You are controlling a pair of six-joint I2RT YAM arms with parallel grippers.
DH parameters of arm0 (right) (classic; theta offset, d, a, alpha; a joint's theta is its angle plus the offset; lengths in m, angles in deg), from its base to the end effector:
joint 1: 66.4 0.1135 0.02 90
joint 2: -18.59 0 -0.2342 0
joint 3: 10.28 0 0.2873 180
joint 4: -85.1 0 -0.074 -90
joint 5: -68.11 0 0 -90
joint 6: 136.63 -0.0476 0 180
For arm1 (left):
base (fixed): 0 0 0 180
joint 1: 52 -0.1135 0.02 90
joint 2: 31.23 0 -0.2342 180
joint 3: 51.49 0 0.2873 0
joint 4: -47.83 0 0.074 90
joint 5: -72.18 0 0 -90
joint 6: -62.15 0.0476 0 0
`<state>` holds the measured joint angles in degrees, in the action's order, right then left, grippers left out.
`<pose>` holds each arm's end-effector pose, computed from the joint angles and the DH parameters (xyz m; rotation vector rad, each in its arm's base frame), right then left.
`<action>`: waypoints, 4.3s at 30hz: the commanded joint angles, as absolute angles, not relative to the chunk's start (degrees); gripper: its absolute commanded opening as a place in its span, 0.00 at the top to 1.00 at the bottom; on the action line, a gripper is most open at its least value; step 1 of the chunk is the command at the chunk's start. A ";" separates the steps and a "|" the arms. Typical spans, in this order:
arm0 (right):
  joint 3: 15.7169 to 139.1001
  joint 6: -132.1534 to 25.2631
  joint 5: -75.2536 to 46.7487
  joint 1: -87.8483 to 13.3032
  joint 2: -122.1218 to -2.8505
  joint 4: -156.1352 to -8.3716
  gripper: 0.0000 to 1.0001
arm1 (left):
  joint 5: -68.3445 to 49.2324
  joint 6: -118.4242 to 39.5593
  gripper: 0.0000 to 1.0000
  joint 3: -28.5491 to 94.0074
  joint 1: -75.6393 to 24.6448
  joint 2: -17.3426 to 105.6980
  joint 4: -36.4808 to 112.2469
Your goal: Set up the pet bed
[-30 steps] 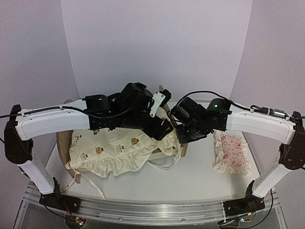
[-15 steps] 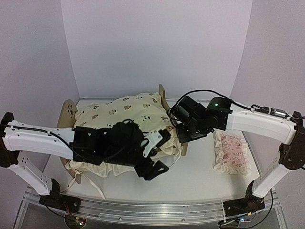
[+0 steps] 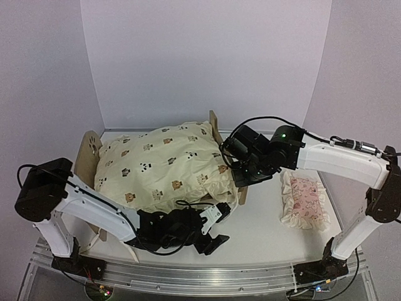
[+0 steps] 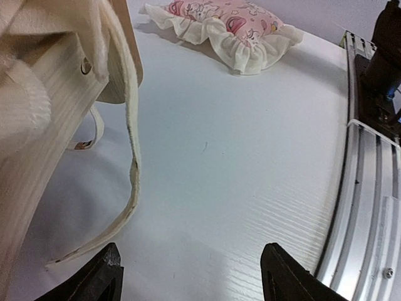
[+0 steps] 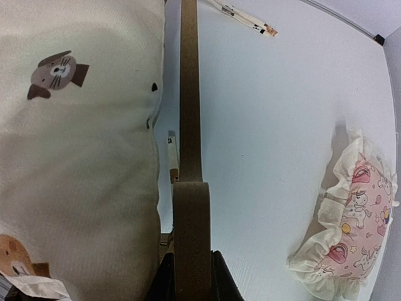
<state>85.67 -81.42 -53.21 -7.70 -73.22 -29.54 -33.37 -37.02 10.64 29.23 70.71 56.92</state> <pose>0.2129 0.3026 0.2678 -0.3297 2.3944 -0.0126 0.0724 -0.3857 0.0975 1.1295 1.8369 -0.6612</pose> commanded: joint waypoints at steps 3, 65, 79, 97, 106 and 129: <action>89.38 -82.28 -62.69 -7.69 -70.05 -30.28 1.00 | -38.14 -35.83 0.22 15.06 26.33 79.37 70.38; 85.73 -87.05 -62.71 -5.00 -70.57 -29.85 1.00 | -42.71 -30.05 1.00 25.22 19.47 97.69 94.49; 82.34 -88.50 -61.99 -6.87 -72.63 -32.92 1.00 | -22.12 -43.49 1.00 19.66 19.47 83.23 73.75; 71.19 -90.89 -60.29 -10.59 -73.38 -44.60 1.00 | -0.91 -54.47 1.00 19.73 16.68 76.26 57.08; 66.97 -90.95 -56.54 -14.48 -75.72 -52.19 0.98 | 8.07 -58.79 1.00 20.26 16.17 74.37 54.40; 64.72 -80.64 -44.94 -17.02 -63.72 -48.35 0.13 | 9.51 -60.26 1.00 19.61 15.85 74.39 52.37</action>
